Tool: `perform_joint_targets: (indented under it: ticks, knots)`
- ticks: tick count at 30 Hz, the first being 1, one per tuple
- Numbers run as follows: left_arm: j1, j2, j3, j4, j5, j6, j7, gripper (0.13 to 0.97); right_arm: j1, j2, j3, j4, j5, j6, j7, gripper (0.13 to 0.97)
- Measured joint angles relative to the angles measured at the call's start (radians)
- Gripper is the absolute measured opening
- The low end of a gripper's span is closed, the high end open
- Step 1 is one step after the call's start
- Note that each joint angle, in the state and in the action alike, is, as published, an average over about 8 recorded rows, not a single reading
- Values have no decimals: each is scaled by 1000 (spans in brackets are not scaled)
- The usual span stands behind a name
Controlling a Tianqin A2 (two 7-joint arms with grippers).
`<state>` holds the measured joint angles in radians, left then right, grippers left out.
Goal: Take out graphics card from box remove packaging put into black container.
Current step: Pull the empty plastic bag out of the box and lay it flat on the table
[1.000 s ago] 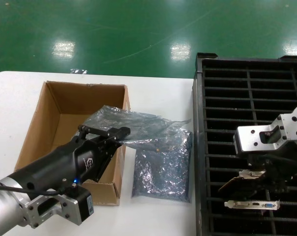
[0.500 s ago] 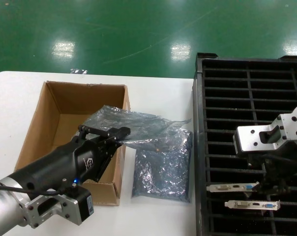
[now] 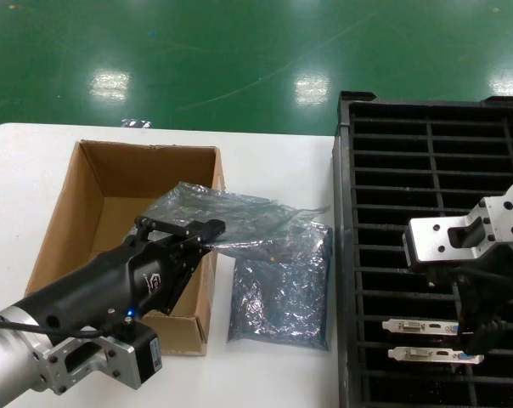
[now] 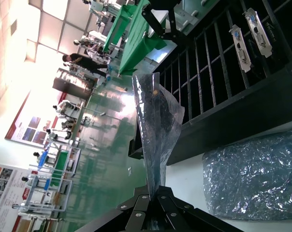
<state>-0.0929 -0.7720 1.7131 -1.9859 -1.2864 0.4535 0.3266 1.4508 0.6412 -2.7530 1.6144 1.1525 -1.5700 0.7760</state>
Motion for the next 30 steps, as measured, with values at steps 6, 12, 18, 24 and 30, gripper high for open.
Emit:
perform_joint_targets:
  ticks: [6, 12, 18, 24, 30]
  knots:
    - [0, 11, -4, -5, 23, 10, -20, 138, 0, 0, 1, 0, 0, 1, 0, 688]
    - [-7, 95, -32, -33, 154, 100, -171, 138, -1, 0, 2, 0, -1, 2, -1, 739]
    - [-26, 295, -89, -61, 286, 305, -419, 138, -1, 0, 2, 0, -1, 1, -1, 844]
    - [-19, 536, -163, -63, 366, 497, -668, 138, -2, 0, 2, 0, -1, 1, -1, 907]
    - [14, 703, -187, -33, 478, 514, -925, 138, -2, 0, 2, 0, -1, 1, -1, 953]
